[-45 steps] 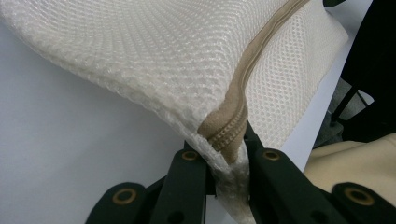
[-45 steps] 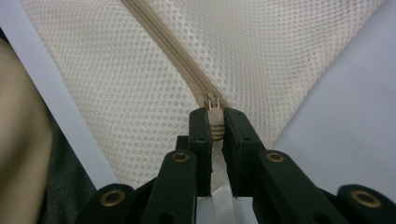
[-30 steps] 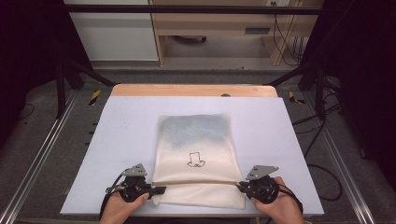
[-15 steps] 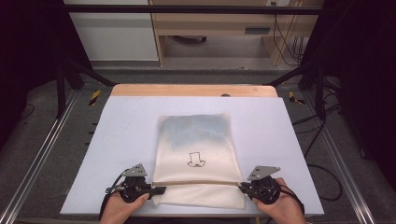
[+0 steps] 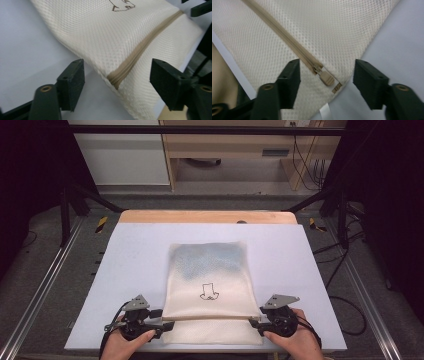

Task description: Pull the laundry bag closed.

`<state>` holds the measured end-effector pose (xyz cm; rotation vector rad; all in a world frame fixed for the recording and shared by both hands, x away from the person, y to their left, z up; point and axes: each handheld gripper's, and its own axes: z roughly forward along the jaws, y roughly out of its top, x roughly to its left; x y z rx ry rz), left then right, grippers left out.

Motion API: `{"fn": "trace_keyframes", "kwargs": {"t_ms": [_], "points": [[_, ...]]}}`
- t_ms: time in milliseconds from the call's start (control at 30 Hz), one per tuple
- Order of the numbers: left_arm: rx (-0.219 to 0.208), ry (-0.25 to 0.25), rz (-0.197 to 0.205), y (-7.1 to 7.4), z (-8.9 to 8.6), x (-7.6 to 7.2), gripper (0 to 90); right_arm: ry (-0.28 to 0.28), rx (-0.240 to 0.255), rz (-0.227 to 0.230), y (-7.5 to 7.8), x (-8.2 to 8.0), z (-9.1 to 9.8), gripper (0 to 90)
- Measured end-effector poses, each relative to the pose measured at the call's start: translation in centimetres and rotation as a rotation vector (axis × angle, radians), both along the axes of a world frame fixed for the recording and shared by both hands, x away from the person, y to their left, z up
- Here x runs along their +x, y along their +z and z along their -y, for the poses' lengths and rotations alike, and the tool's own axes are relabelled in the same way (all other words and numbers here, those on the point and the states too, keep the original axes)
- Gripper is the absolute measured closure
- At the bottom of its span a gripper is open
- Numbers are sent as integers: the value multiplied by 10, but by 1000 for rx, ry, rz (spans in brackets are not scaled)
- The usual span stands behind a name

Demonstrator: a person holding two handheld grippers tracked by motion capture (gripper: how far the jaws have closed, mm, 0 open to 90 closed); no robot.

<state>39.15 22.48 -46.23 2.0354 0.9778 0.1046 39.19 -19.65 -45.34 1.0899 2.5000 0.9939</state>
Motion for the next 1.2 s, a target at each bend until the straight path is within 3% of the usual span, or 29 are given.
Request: {"fn": "trace_keyframes", "kwargs": {"t_ms": [100,200,333,433,633,900,967,1033,1200], "points": [[34,32,33,4,-3,1,164,-46,8,11,4,6,-9,193],[70,55,59,8,-5,3,138,-65,6,13,8,10,-13,159],[82,81,80,15,-9,9,109,-103,19,40,18,19,-21,84],[81,108,99,28,-19,16,91,-99,5,71,29,28,-30,76],[107,122,103,43,-28,25,77,-98,-15,90,46,41,-43,78],[162,106,109,68,-25,47,75,-117,-37,97,63,59,-55,78],[168,99,118,75,-23,54,72,-127,-28,100,69,65,-56,78],[163,125,148,84,-21,63,72,-154,-1,111,76,75,-56,78],[135,163,194,88,-26,69,54,-201,36,135,80,85,-48,78]]}}
